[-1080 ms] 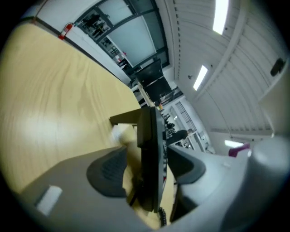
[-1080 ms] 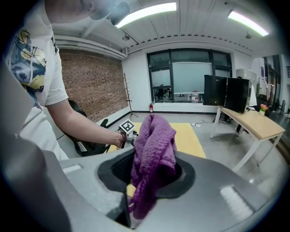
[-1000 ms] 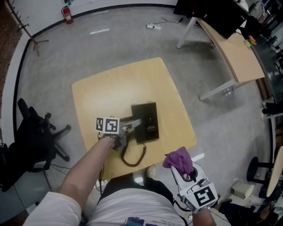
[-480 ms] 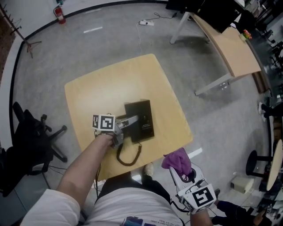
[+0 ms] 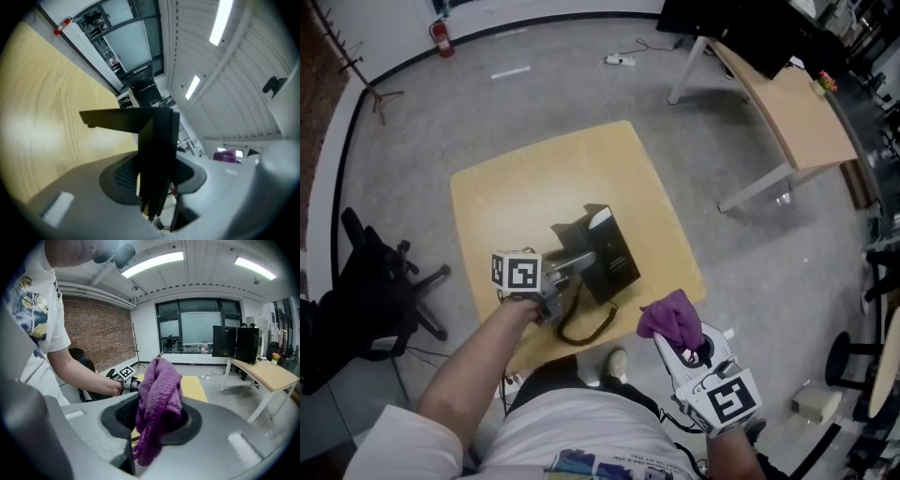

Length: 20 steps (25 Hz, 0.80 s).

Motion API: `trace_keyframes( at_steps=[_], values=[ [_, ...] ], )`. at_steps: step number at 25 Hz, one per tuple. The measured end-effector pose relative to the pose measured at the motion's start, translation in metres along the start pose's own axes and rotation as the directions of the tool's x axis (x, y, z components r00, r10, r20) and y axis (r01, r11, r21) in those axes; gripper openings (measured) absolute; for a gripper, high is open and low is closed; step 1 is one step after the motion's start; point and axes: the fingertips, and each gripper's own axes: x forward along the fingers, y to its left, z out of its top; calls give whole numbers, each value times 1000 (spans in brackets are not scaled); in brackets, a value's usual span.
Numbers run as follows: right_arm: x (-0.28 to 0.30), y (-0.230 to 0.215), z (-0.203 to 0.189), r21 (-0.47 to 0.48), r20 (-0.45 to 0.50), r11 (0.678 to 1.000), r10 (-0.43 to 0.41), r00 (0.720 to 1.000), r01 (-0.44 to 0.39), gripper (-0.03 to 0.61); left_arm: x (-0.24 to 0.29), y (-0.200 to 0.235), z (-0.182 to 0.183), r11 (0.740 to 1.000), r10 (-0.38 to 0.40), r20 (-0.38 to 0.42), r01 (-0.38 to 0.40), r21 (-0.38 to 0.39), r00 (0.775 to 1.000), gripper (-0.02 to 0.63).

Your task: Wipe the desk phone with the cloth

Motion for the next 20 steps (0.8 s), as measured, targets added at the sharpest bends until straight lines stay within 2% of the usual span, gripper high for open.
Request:
trace_keyframes(
  at_steps=[3, 7, 14, 20],
  values=[
    [1, -4, 10, -41, 24, 998, 43, 999, -42, 110, -8, -33, -2, 1000, -1, 37, 0, 9, 999, 179],
    [8, -4, 28, -111, 47, 988, 113, 992, -107, 110, -18, -67, -17, 1000, 23, 30, -24, 7, 999, 179],
    [24, 24, 63, -231, 72, 948, 243, 967, -221, 110, -25, -118, -56, 1000, 11, 24, -11, 5, 1000, 180],
    [36, 34, 56, -296, 43, 923, 269, 962, -245, 110, -29, -146, -86, 1000, -8, 14, 8, 12, 1000, 179]
  ],
)
